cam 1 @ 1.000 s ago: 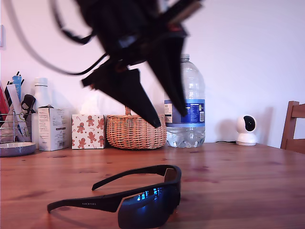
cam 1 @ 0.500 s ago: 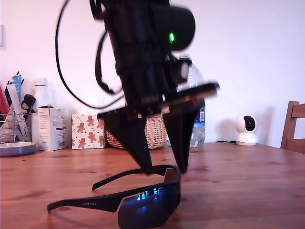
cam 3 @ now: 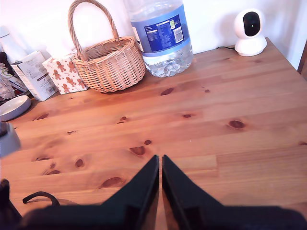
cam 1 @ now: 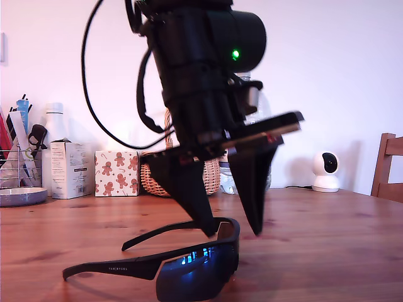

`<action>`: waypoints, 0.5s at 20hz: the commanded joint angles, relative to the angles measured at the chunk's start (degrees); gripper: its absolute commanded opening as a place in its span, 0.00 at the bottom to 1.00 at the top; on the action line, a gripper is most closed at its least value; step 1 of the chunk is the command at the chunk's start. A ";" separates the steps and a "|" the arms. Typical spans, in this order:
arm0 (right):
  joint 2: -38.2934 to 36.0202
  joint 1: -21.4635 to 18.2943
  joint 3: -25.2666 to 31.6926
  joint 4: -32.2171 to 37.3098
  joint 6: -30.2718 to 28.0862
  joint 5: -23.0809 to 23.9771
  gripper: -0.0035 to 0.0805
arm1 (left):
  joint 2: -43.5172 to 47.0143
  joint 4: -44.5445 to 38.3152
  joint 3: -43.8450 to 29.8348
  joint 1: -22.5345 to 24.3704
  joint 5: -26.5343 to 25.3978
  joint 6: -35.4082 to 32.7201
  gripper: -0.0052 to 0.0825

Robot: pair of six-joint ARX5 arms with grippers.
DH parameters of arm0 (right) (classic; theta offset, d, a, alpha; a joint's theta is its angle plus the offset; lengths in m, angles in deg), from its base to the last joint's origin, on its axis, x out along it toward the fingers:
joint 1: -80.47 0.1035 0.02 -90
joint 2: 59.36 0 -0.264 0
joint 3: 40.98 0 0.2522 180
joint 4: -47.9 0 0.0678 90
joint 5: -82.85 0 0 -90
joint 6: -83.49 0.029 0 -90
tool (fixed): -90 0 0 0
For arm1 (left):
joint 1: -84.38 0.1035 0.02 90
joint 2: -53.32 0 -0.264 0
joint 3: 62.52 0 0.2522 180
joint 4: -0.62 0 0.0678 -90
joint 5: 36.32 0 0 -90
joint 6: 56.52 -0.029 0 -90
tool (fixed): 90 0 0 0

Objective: Pick up the sunglasses and close them, then place them back on the table

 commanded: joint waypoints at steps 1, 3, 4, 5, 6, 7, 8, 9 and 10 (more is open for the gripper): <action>0.35 0.48 0.63 0.44 0.28 0.04 0.03 | -2.60 -0.11 0.61 -0.37 0.04 -0.20 0.61; 0.35 0.48 0.63 0.44 0.28 -0.42 0.03 | -4.11 -0.02 0.61 -0.39 0.00 -0.35 0.61; 0.35 0.50 0.63 0.46 0.31 -0.50 0.03 | -4.46 0.00 0.61 -0.35 0.00 -0.46 0.61; 0.35 0.57 0.63 0.42 0.31 -0.50 0.03 | -4.68 -0.35 0.61 -0.37 -0.04 -0.66 0.61; 0.35 0.59 0.63 0.44 0.28 -0.57 0.03 | -4.79 -0.87 0.61 -0.37 -0.04 -0.90 0.61; 0.35 0.59 0.63 0.44 0.28 -0.57 0.03 | -4.83 -1.31 0.61 -0.37 -0.17 -0.87 0.61; 0.35 0.59 0.63 0.44 0.31 -0.57 0.03 | -4.83 -1.36 0.61 -0.37 -0.22 -0.85 0.61; 0.35 0.59 0.63 0.48 0.28 -0.57 0.03 | -4.85 -1.25 0.61 -0.37 -0.44 -0.87 0.60; 0.35 0.59 0.63 0.55 0.28 -0.57 0.03 | -4.85 -1.22 0.61 -0.37 -0.70 -0.90 0.57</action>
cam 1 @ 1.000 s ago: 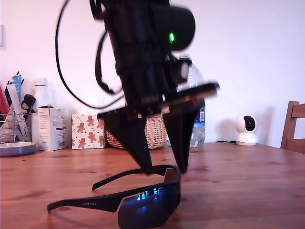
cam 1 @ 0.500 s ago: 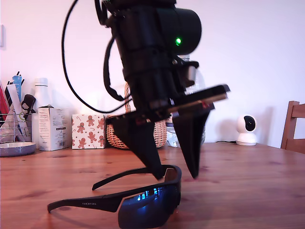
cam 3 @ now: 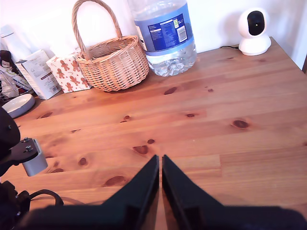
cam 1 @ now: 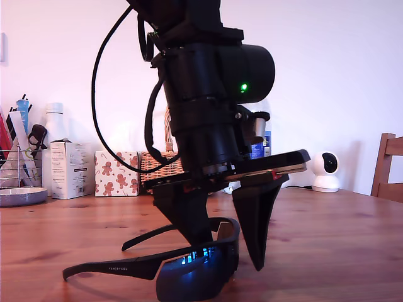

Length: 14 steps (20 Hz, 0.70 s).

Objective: Pick up the sunglasses and close them, then place them back on the table

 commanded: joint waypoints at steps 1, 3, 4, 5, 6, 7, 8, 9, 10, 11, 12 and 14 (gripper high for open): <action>0.35 0.26 0.63 0.52 0.28 -0.15 0.03 | -0.92 0.04 0.42 -0.15 -0.33 -0.48 0.51; 0.35 0.26 0.63 0.52 0.28 -0.15 0.03 | -0.92 1.31 0.42 -0.09 -0.15 -1.11 0.45; 0.35 0.26 0.63 0.55 0.28 -0.15 0.03 | -0.92 1.60 0.42 0.00 -0.17 -1.31 0.44; 0.35 0.26 0.63 0.57 0.28 -0.15 0.03 | -0.92 1.31 0.42 0.02 -0.20 -1.29 0.44; 0.35 0.26 0.63 0.57 0.28 -0.15 0.03 | -0.92 0.98 0.42 0.09 -0.17 -1.27 0.44; 0.35 0.26 0.63 0.55 0.31 -0.17 0.03 | -0.92 1.20 0.42 0.09 -0.15 -1.27 0.44; 0.35 0.26 0.63 0.57 0.37 -0.20 0.03 | -0.92 1.38 0.42 0.09 -0.17 -1.31 0.40; 0.35 0.26 0.63 0.61 1.16 -0.20 0.03 | -0.92 1.09 0.42 0.09 -0.20 -1.70 0.35; 0.35 0.26 0.63 0.59 1.16 -0.22 0.03 | -0.92 0.55 0.42 0.09 -0.17 -2.12 0.32; 0.35 0.26 0.63 0.57 1.16 -0.20 0.03 | -0.92 0.33 0.42 0.07 -0.15 -2.32 0.29; 0.35 0.26 0.63 0.57 1.16 -0.20 0.03 | -0.92 0.39 0.42 0.07 -0.13 -2.40 0.26; 0.35 0.26 0.63 0.57 1.16 -0.20 0.03 | -0.92 0.26 0.42 0.09 -0.13 -3.74 0.24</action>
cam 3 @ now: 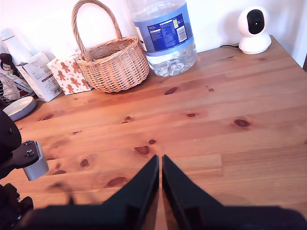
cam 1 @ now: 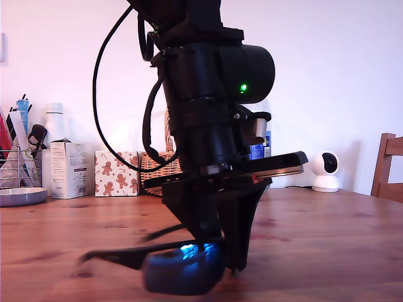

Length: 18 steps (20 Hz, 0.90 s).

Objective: Pick up the sunglasses and close them, then place them back on the table

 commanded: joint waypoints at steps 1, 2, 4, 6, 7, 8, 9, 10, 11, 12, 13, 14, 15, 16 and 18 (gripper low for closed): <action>0.35 0.26 0.63 0.50 0.09 -0.17 0.03 | -0.92 -0.48 0.42 0.04 0.02 -2.05 0.22; 0.35 0.26 0.63 0.50 0.07 -0.15 0.03 | -0.92 -0.46 0.42 0.02 0.02 -3.21 0.22; 0.35 0.26 0.63 0.52 0.07 -0.15 0.03 | -0.85 0.83 0.57 0.07 0.00 -6.40 0.22; 0.35 0.26 0.63 0.59 0.07 -0.13 0.03 | -0.83 4.33 1.57 0.20 -0.50 -10.43 0.22; 0.35 0.26 0.63 0.70 0.07 -0.13 0.03 | -0.79 6.19 2.27 0.17 -1.11 -11.82 0.22; 0.35 0.26 0.63 0.74 0.07 -0.13 0.03 | -0.76 7.80 2.95 0.17 -1.29 -13.40 0.22; 0.35 0.26 0.63 0.72 0.15 -0.20 0.03 | -0.37 9.01 3.34 0.15 -1.27 -14.86 0.22; 0.35 0.26 0.63 0.72 0.63 -0.46 0.03 | 0.13 9.64 3.39 0.15 -1.29 -16.61 0.22; 0.35 0.26 0.63 0.70 1.90 -0.61 0.03 | 0.96 10.27 3.39 0.15 -1.29 -16.94 0.22; 0.35 0.26 0.63 0.72 2.89 -1.29 0.03 | 1.81 10.78 3.39 0.11 -1.29 -18.64 0.22; 0.35 0.26 0.61 0.76 4.46 -2.32 0.03 | 2.97 11.32 3.39 -0.04 -1.31 -21.22 0.22; 0.44 0.26 0.61 0.83 5.86 -3.23 0.03 | 4.26 11.54 3.39 -0.09 -1.44 -21.90 0.22; 0.83 0.26 0.61 1.11 7.72 -4.24 0.03 | 5.84 11.61 3.39 -0.15 -1.46 -22.32 0.22; 1.49 0.26 0.61 1.11 8.57 -5.31 0.03 | 7.50 11.45 3.39 -0.24 -1.44 -22.97 0.22; 3.76 0.26 0.61 1.14 9.27 -7.76 0.05 | 11.06 10.43 3.37 -0.24 -1.42 -23.85 0.22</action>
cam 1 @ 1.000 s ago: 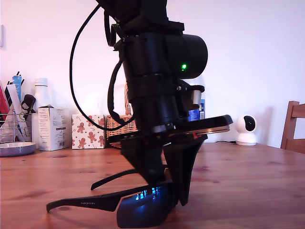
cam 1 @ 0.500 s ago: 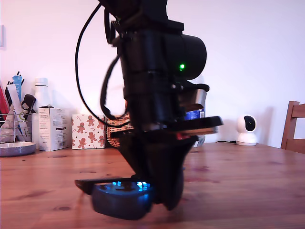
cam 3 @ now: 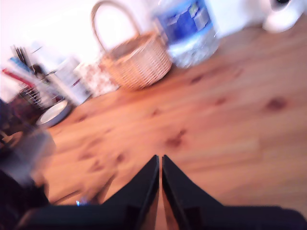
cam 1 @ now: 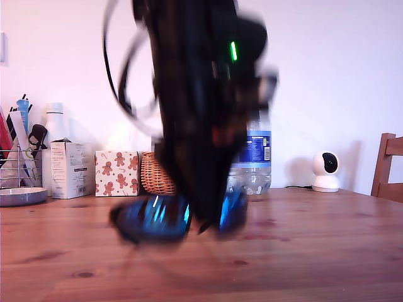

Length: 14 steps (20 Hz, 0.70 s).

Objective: Pick up the sunglasses and close them, then place them back on the table

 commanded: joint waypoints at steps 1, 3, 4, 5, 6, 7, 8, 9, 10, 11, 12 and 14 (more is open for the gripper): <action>3.26 0.26 0.61 0.94 0.50 -2.40 0.05 | 4.55 -1.27 0.02 -0.26 0.44 -1.16 0.22; 7.06 0.26 0.61 2.43 2.36 -5.92 0.05 | 7.26 -2.38 -0.02 -0.24 1.62 -3.17 0.22; 9.14 0.26 0.61 3.65 3.41 -7.72 0.05 | 8.24 -2.69 -0.04 -0.24 1.79 -3.76 0.22; 10.97 0.26 0.61 5.33 4.61 -9.94 0.05 | 9.07 -3.10 -0.13 -0.24 1.99 -4.13 0.22; 13.27 0.26 0.59 7.37 5.84 -12.13 0.05 | 9.84 -3.61 -0.26 -0.24 2.29 -4.66 0.22; 15.34 0.26 0.57 9.62 7.17 -14.12 0.07 | 10.54 -4.07 -0.61 -0.26 2.58 -5.33 0.21; 17.33 0.24 0.57 12.04 7.93 -15.67 0.10 | 11.41 -4.68 -1.42 -0.26 3.23 -5.62 0.20; 19.17 0.24 0.55 14.12 9.60 -17.11 0.15 | 12.20 -5.29 -2.67 -0.26 3.80 -5.64 0.20; 20.72 0.24 0.52 15.65 10.36 -18.45 0.19 | 13.03 -6.43 -4.48 -0.26 3.91 -5.70 0.20; 22.73 0.24 0.35 16.59 10.69 -19.65 0.21 | 14.08 -8.11 -6.93 -0.26 3.91 -5.70 0.20; 24.44 0.24 0.17 17.25 10.75 -20.81 0.21 | 15.17 -10.27 -9.81 -0.26 3.91 -6.05 0.20; 27.89 0.24 -0.28 18.43 12.04 -23.50 0.21 | 17.64 -14.91 -15.63 -0.26 4.15 -6.60 0.20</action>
